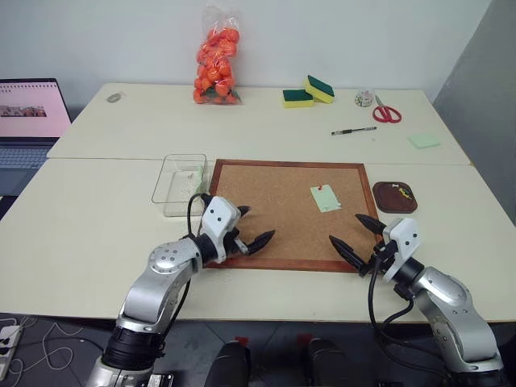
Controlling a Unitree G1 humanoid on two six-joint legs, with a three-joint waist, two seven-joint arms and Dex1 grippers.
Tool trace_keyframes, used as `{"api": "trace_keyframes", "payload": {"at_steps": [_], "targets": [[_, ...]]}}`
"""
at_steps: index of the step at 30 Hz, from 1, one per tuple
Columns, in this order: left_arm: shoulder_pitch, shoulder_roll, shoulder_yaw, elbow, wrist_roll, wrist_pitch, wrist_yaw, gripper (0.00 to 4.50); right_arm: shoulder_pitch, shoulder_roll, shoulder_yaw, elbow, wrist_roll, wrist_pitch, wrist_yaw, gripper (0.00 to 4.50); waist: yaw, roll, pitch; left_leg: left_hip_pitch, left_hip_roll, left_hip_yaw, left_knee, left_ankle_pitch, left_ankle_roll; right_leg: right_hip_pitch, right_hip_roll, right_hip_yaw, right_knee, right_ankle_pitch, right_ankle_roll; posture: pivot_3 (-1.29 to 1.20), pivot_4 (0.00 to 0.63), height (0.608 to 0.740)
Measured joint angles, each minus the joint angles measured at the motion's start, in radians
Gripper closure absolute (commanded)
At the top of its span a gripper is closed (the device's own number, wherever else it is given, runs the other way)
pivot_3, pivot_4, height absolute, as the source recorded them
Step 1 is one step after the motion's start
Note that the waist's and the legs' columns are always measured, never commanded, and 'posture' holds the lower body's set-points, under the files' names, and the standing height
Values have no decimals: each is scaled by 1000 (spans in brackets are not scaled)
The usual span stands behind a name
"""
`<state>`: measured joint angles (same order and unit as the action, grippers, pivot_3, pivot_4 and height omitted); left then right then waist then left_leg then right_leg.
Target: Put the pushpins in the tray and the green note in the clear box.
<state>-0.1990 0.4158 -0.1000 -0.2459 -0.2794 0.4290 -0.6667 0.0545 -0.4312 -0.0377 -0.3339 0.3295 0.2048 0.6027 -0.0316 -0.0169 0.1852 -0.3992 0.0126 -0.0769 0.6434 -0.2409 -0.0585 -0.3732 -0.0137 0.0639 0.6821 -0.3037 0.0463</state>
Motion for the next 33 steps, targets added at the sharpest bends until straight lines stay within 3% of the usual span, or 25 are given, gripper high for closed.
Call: {"api": "trace_keyframes", "payload": {"at_steps": [19, 32, 33], "targets": [[-42, -8, 29, -32, -33, 47, 28, 32, -24, 0, 6, 0, 0, 0, 7, 0, 0, 0, 0, 0, 0, 0, 0, 0, 0, 0, 0, 0, 0, 0, 0, 0, 150, 740], [-133, 35, 29, 33, -64, 13, -74, 32, -41, -34, 13, -47, 13, 72, 25, 0, 0, 0, 0, 0, 0, 0, 0, 0, 0, 0, 0, 0, 0, 0, 0, 0, 150, 740], [-141, 42, 28, 54, -55, 1, -80, 196, -38, -38, 13, -54, 14, 78, 27, 0, 0, 0, 0, 0, 0, 0, 0, 0, 0, 0, 0, 0, 0, 0, 0, 0, 150, 740]]}}
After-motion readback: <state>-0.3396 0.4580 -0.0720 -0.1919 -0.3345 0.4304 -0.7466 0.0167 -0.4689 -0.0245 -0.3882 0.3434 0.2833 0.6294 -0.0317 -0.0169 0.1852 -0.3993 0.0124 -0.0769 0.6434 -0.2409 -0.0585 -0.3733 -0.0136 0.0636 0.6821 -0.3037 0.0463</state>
